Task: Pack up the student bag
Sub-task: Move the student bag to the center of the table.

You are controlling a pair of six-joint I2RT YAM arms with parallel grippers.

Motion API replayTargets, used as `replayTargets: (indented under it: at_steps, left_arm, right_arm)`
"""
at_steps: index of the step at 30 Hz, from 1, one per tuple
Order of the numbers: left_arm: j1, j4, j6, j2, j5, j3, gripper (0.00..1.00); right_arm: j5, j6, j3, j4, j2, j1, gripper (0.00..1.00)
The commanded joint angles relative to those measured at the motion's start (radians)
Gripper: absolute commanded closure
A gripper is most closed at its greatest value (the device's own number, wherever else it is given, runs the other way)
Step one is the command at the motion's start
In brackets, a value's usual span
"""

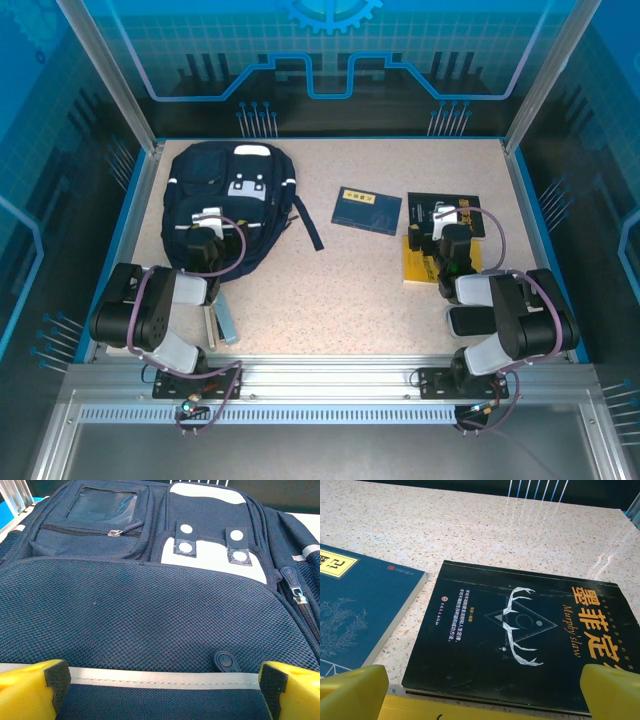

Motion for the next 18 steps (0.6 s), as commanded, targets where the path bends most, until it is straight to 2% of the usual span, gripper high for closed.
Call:
replayTargets:
  at_steps: [1, 4, 10, 13, 15, 18]
  left_arm:
    - [0.011, 0.028, 0.015, -0.001, 0.022, 0.010, 0.01]
    - [0.008, 0.041, 0.034, -0.044, 0.066, -0.014, 0.01]
    - [0.006, -0.235, 0.024, -0.266, 0.055, 0.047, 0.01]
    - [0.005, -0.323, -0.038, -0.363, 0.066, 0.086, 0.01]
    - [0.005, -0.493, -0.124, -0.416, 0.057, 0.168, 0.01]
    - [0.005, -0.810, -0.248, -0.424, 0.040, 0.347, 0.01]
  right_arm:
    - [0.007, 0.013, 0.020, 0.026, 0.002, -0.016, 0.00]
    - [-0.001, 0.007, 0.027, 0.002, -0.012, -0.015, 0.00]
    - [0.020, 0.009, 0.111, -0.229, -0.127, -0.011, 0.00]
    - [0.076, 0.053, 0.165, -0.381, -0.198, -0.001, 0.00]
    - [0.080, 0.125, 0.219, -0.535, -0.257, 0.002, 0.00]
    - [-0.010, 0.242, 0.301, -0.740, -0.324, 0.003, 0.00]
